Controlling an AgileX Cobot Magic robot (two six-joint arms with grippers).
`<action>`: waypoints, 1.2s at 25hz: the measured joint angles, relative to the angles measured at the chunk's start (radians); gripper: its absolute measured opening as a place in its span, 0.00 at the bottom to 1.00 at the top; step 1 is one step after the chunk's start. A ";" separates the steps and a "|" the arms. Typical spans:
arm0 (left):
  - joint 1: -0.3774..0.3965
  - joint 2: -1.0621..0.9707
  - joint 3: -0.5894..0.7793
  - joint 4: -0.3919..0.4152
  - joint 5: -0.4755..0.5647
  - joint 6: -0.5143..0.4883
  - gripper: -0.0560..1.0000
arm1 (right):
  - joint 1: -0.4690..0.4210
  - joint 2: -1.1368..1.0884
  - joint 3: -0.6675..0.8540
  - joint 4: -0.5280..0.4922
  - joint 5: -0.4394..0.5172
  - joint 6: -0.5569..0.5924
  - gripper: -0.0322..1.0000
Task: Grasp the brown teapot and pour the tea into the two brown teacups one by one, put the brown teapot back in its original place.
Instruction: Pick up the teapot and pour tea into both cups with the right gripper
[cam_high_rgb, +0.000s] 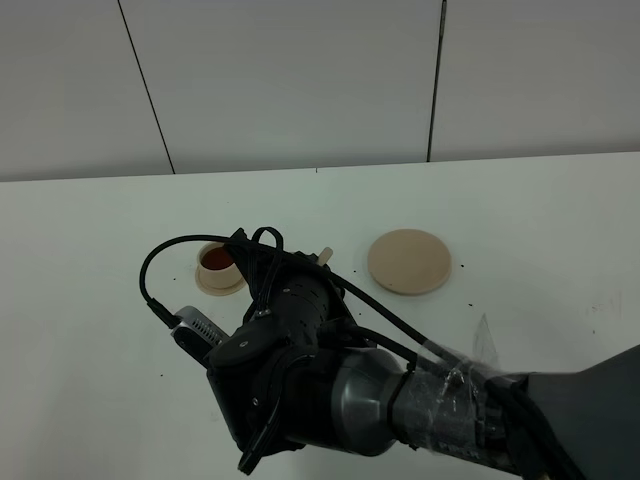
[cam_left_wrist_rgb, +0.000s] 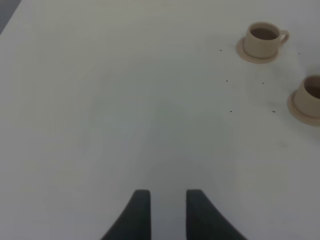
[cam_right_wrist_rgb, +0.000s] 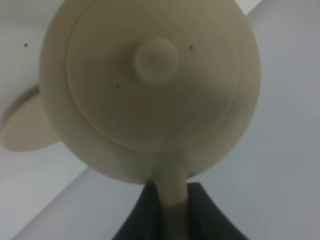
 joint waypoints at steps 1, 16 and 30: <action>0.000 0.000 0.000 0.000 0.000 0.000 0.28 | 0.000 0.000 0.000 0.000 0.000 0.000 0.12; 0.000 0.000 0.000 0.000 0.000 0.000 0.28 | 0.000 0.000 0.000 0.000 0.000 -0.005 0.12; 0.000 0.000 0.000 0.000 0.000 0.001 0.28 | 0.000 0.000 0.000 0.000 0.000 -0.010 0.12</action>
